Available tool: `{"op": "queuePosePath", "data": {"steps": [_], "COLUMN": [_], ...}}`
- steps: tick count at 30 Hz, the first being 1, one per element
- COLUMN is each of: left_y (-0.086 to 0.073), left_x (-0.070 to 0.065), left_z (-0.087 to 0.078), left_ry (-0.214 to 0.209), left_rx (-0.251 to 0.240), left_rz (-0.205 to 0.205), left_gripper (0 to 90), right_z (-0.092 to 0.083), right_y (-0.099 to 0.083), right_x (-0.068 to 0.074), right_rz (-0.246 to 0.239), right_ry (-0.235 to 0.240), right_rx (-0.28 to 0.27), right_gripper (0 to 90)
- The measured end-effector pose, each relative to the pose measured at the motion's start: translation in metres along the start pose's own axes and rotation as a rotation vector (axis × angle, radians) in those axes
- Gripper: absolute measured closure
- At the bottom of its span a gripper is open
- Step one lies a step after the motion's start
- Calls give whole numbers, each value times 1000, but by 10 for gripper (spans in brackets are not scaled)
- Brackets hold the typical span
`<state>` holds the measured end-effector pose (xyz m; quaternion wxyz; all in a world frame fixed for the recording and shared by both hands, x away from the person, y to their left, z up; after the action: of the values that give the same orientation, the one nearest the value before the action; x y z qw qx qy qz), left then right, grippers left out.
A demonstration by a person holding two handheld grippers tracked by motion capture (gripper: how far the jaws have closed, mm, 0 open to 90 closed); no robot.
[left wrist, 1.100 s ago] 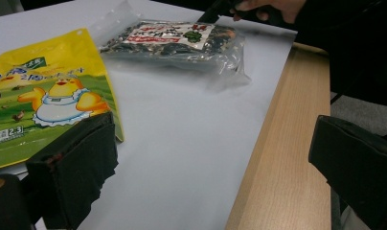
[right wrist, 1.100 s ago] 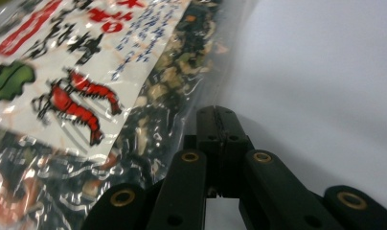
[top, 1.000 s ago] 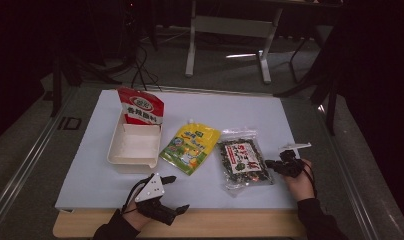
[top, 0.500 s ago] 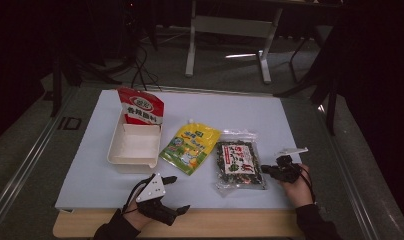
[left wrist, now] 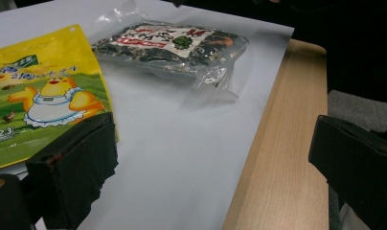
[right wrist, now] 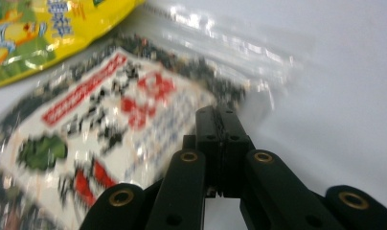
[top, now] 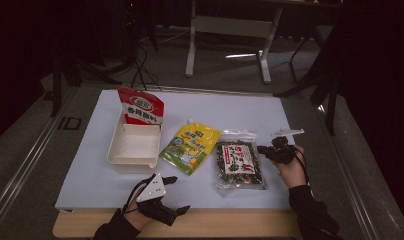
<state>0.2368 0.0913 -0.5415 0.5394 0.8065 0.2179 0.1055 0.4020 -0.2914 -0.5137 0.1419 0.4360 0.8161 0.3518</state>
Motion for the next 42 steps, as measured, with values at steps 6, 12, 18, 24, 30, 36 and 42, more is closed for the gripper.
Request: {"op": "queuePosePath", "data": {"steps": [6, 12, 18, 24, 30, 36, 42], "left_y": [-1, -2, -2, -2, -2, -3, -4], "left_x": [0, 0, -1, -2, -1, -1, 2], "left_z": [0, 0, 0, 0, 0, -2, -4], "left_ry": [-1, -6, -5, -16, -15, -17, -14], "left_rx": [3, 8, 8, 12, 12, 13, 11], "left_rz": [2, 2, 4, 8, 5, 6, -1], "left_gripper": [38, 38, 38, 38, 38, 38, 38], "right_z": [15, 40, 56, 77, 89, 102, 115], "right_y": [25, 54, 64, 74, 81, 88, 91], "right_x": [2, -1, -5, -12, -20, -23, -21], "right_rz": [-19, -29, -3, 19, 36, 45, 43], "right_ry": [5, -8, -12, -32, -57, -62, -62], "right_rx": [1, 9, -4, 10, 33, 62, 106], "right_gripper": [894, 894, 895, 894, 894, 894, 893]}}
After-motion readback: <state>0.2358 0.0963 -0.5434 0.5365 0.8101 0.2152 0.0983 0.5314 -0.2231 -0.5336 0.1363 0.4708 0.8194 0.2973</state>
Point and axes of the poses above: each handheld gripper's, and its own axes: z roughly forward along the jaws, y roughly out of its top, x roughly to its left, the point moved 2 cm from there along z, roughly forward along the jaws, and after that the axes turned 1 degree about -y, right-handed, at the moved point
